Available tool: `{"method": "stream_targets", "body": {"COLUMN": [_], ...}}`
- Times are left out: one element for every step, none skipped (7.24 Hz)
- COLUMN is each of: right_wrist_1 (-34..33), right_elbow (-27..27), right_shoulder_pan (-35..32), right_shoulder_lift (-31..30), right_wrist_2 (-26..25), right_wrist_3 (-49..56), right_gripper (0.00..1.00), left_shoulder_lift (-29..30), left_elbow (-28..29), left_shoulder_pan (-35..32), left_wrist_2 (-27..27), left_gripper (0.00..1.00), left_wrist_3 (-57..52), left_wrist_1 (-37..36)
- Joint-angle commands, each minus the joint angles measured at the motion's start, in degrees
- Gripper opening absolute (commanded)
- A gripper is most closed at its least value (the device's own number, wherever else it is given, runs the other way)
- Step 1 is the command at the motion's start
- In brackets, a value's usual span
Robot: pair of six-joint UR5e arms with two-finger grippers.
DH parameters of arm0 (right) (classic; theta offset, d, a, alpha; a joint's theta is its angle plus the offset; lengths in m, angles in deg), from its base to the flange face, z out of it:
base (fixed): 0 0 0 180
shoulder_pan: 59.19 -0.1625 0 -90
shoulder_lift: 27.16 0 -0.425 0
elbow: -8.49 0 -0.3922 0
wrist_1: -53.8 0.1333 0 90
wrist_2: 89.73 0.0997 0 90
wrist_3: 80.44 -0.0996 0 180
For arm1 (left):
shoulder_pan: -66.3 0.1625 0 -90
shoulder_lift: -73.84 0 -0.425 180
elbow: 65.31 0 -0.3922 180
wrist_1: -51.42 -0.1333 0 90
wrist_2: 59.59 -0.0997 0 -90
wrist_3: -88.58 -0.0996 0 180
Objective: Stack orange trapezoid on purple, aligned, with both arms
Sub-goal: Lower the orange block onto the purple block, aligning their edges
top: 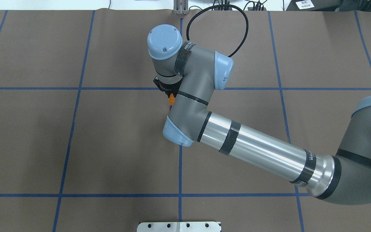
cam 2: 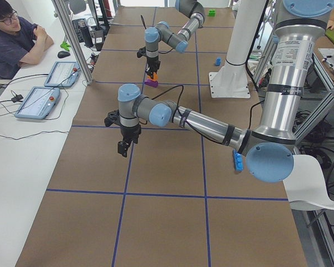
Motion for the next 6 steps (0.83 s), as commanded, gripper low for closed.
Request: {"method": "stream_targets", "body": {"right_wrist_1": [0.1, 0.2, 0.3, 0.3, 0.6, 2.7], "right_elbow": [-0.2, -0.4, -0.9, -0.9, -0.9, -2.1], "right_shoulder_pan": [0.0, 0.0, 0.1, 0.1, 0.1, 0.3], "right_shoulder_lift": [-0.1, -0.1, -0.1, -0.1, -0.1, -0.1], "right_wrist_2": [0.0, 0.0, -0.1, -0.1, -0.1, -0.1], "right_wrist_3": [0.1, 0.1, 0.2, 0.2, 0.3, 0.1], "right_gripper": [0.00, 0.00, 0.00, 0.00, 0.00, 0.00], "left_shoulder_lift": [0.0, 0.0, 0.0, 0.0, 0.1, 0.2], "left_elbow": [0.2, 0.3, 0.3, 0.2, 0.2, 0.2], "left_shoulder_pan": [0.0, 0.0, 0.0, 0.0, 0.1, 0.1], "left_wrist_2": [0.0, 0.0, 0.0, 0.0, 0.0, 0.0], "left_gripper": [1.00, 1.00, 1.00, 1.00, 1.00, 1.00], "left_wrist_3": [0.0, 0.0, 0.0, 0.0, 0.0, 0.0], "left_wrist_1": [0.0, 0.0, 0.0, 0.0, 0.0, 0.0]}}
